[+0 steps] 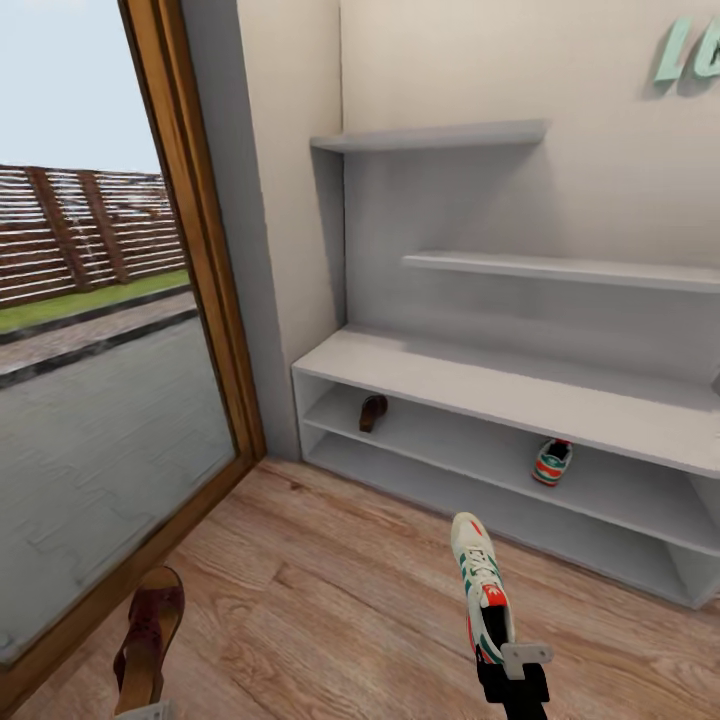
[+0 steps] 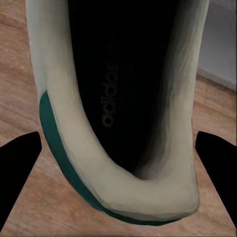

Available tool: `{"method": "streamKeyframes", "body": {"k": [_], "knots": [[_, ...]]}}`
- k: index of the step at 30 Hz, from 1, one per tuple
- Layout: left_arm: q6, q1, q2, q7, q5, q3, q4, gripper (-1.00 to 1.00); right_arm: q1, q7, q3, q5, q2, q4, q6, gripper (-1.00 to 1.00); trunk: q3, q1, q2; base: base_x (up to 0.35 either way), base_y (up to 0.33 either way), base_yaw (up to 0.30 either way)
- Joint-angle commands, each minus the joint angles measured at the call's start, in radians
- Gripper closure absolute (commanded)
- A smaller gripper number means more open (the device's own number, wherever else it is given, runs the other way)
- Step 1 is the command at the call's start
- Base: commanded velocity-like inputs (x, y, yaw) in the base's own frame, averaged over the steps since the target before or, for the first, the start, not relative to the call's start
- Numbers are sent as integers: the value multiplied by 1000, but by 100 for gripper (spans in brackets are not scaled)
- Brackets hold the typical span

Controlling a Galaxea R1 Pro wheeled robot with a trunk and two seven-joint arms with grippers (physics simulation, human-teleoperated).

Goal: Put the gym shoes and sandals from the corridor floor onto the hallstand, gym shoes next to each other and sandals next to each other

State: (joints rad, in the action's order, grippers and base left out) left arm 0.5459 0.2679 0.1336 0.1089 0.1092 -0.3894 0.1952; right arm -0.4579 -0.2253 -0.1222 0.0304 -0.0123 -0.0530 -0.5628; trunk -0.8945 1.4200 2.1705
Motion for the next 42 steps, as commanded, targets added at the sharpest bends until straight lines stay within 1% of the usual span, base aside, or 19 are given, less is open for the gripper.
{"method": "streamKeyframes", "body": {"k": [1,36,42], "knots": [[3,1,0,3,14,-9,-1,100,-1,-9,-8,3,0,1,0,100,-1,0,0,0,0,-255],[3,1,0,3,13,-11,-15,100,-1,-10,-8,3,-1,1,0,100,-1,0,0,0,0,-258],[3,1,0,3,12,-11,-15,100,-1,-10,-8,3,-1,1,0,100,-1,0,0,0,147,-262]]}}
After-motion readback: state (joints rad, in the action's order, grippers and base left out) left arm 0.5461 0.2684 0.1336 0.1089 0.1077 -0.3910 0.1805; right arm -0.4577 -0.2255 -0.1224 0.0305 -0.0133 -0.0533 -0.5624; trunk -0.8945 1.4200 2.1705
